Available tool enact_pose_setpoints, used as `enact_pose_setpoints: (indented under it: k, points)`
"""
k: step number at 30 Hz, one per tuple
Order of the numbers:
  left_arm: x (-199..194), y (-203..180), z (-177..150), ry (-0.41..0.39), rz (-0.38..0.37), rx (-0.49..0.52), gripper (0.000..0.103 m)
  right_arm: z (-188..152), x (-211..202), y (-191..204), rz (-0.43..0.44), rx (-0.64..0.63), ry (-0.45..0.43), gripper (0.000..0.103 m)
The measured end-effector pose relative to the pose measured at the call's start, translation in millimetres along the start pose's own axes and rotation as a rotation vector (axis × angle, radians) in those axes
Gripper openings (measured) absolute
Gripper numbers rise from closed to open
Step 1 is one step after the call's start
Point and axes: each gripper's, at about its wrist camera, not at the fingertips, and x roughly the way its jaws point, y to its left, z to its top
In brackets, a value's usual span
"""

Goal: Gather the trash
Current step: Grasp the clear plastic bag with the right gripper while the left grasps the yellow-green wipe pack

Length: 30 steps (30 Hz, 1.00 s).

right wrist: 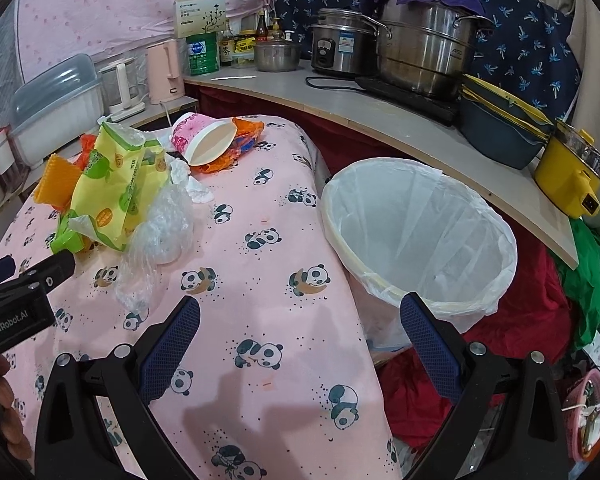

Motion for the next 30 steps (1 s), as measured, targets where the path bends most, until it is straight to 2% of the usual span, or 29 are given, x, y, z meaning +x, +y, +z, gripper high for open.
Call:
enact_pose_setpoints:
  k: [5, 8, 14, 21, 26, 30]
  points:
    - [14.5, 24.1, 12.8, 0.007, 0.012, -0.052, 0.096, 14.7, 15.7, 13.7, 0.039, 0.003, 0.016, 0.093]
    - [22.2, 36.3, 16.6, 0.015, 0.021, -0.066, 0.096, 23.7, 28.4, 26.8, 0.061, 0.001, 0.031, 0.089]
    - [28.4, 58.0, 24.2, 0.018, -0.005, -0.111, 0.096, 42.2, 55.4, 58.0, 0.129, -0.007, 0.060, 0.081]
    - [29.9, 66.3, 39.2, -0.005, -0.021, -0.113, 0.096, 56.1, 92.3, 78.4, 0.212, 0.040, 0.130, 0.060]
    - [37.9, 66.9, 49.6, -0.005, -0.035, -0.111, 0.096, 57.9, 110.4, 86.8, 0.261, 0.079, 0.168, 0.050]
    - [43.4, 58.0, 57.1, -0.005, -0.055, -0.088, 0.096, 59.5, 109.6, 92.4, 0.294, 0.059, 0.162, 0.010]
